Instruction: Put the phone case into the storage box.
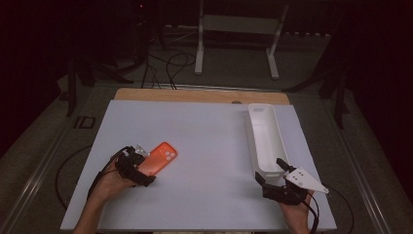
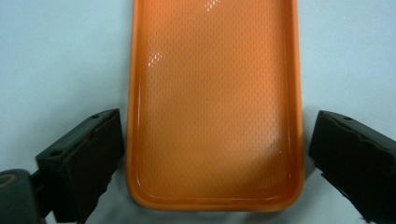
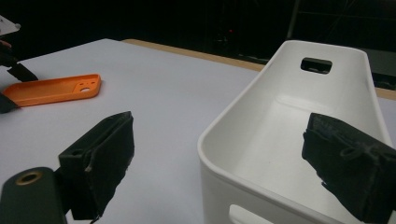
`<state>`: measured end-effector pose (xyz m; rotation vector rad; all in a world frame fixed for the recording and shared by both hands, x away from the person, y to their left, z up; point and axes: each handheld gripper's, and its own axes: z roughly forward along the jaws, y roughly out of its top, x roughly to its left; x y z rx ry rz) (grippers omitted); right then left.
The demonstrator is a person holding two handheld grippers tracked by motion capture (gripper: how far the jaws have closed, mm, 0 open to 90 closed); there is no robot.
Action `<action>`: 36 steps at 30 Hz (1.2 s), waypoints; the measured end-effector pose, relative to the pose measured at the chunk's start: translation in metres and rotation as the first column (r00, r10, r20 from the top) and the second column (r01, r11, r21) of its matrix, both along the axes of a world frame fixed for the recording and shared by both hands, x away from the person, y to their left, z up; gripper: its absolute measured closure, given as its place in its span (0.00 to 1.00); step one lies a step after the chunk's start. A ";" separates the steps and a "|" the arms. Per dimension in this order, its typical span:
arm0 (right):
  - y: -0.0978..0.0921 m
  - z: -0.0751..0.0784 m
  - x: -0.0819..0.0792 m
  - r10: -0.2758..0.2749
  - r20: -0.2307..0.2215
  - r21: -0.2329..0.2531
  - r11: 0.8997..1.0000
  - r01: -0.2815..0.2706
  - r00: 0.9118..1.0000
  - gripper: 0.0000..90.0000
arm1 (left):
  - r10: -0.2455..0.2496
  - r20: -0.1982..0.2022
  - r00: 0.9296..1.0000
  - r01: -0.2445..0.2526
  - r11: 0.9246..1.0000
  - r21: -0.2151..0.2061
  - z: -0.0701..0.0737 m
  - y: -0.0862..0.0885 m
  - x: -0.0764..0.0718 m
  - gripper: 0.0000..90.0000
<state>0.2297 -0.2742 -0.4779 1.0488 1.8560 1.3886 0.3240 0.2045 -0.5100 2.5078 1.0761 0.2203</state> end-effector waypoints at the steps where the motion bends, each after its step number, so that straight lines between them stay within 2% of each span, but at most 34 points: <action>1: 0.000 0.000 0.000 0.000 0.000 0.000 1.000 0.000 1.000 0.10 | 0.001 -0.001 1.000 -0.001 1.000 -0.002 0.000 0.000 0.000 0.07; 10: 0.001 0.000 0.000 -0.003 -0.005 0.000 1.000 0.003 1.000 0.10 | -0.004 0.000 1.000 0.004 1.000 0.003 0.003 0.000 -0.002 0.17; 20: 0.002 -0.001 0.001 0.000 -0.008 -0.005 1.000 0.000 1.000 0.10 | 0.006 -0.025 1.000 -0.006 1.000 0.014 0.004 -0.001 0.001 0.17; 36: 0.003 0.000 0.001 -0.001 -0.006 -0.005 1.000 0.001 1.000 0.10 | 0.005 -0.003 1.000 -0.005 1.000 -0.005 0.004 0.001 -0.001 0.18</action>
